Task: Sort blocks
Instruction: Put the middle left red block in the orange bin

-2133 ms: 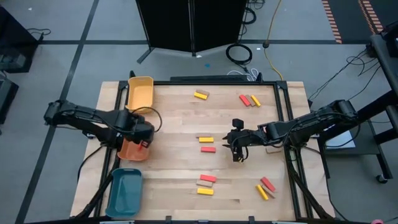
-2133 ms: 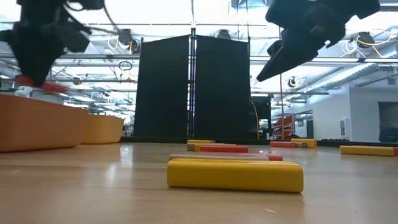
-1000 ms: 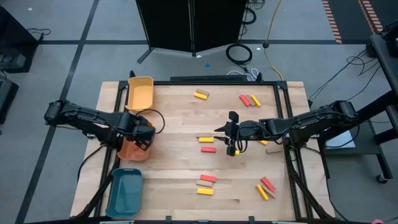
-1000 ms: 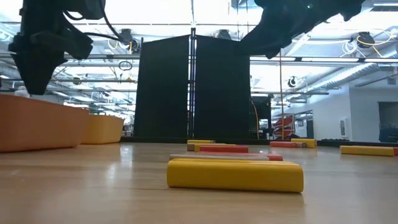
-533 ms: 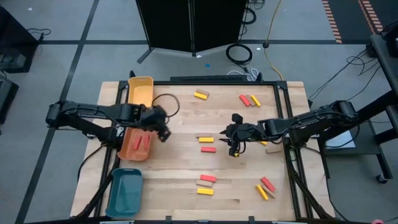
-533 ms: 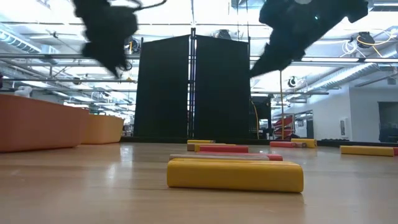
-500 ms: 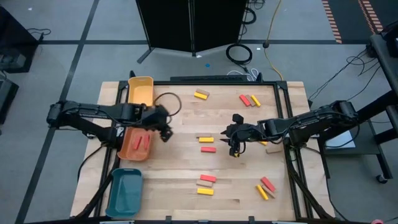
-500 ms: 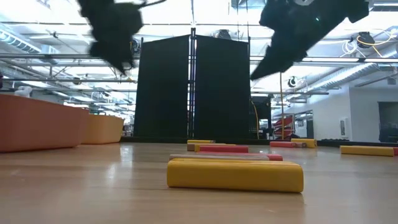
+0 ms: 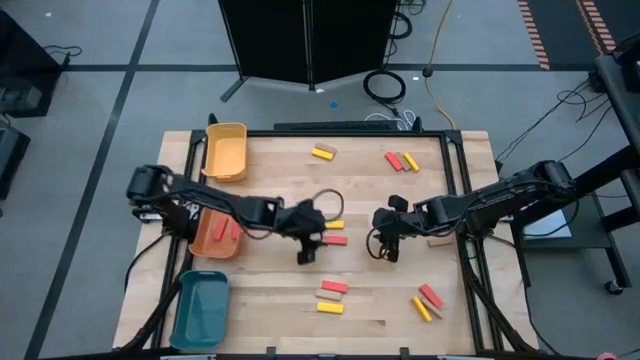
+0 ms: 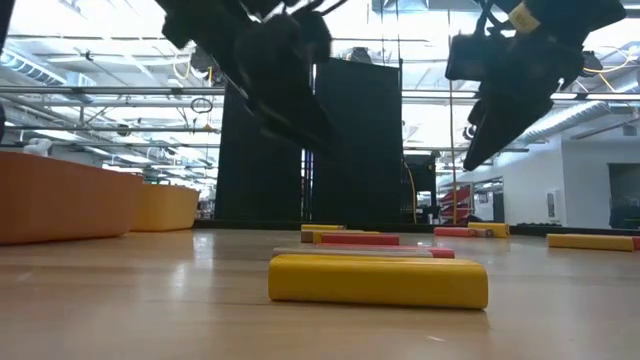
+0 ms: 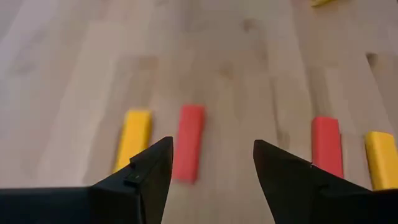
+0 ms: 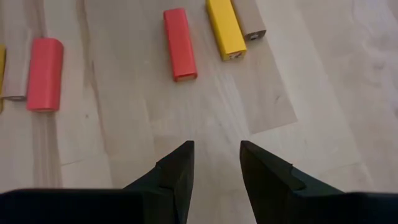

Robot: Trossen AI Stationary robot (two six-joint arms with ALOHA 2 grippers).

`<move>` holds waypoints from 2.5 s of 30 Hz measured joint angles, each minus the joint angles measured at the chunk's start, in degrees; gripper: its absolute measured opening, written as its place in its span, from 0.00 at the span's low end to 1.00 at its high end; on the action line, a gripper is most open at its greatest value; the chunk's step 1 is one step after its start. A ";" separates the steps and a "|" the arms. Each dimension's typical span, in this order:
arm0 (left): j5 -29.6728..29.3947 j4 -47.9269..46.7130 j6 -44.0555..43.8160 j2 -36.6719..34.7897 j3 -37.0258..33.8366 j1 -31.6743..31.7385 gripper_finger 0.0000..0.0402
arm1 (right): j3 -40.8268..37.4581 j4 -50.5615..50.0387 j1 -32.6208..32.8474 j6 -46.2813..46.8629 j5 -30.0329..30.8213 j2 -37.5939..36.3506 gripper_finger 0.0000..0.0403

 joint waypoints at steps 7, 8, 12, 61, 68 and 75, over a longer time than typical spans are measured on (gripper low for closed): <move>-2.38 8.86 2.41 7.87 0.04 0.18 0.55 | 0.00 -0.08 0.17 0.85 0.04 0.00 0.31; -2.43 8.87 2.44 8.56 0.04 0.26 0.55 | 0.00 -0.08 0.17 0.88 0.04 0.00 0.31; -2.55 9.14 2.56 10.73 0.02 0.30 0.55 | 0.00 -0.02 0.17 0.79 0.26 0.00 0.31; -6.49 -6.18 3.44 -3.30 -0.04 0.05 0.24 | 0.02 2.40 0.17 -1.69 0.28 -0.02 0.31; -7.48 -21.27 -3.57 -12.57 -0.02 -0.06 0.24 | 0.02 2.94 0.17 -1.70 0.28 -0.02 0.31; -5.34 -39.09 -19.46 -20.51 -0.02 -0.06 0.24 | 0.02 3.37 0.15 -1.69 0.28 -0.01 0.31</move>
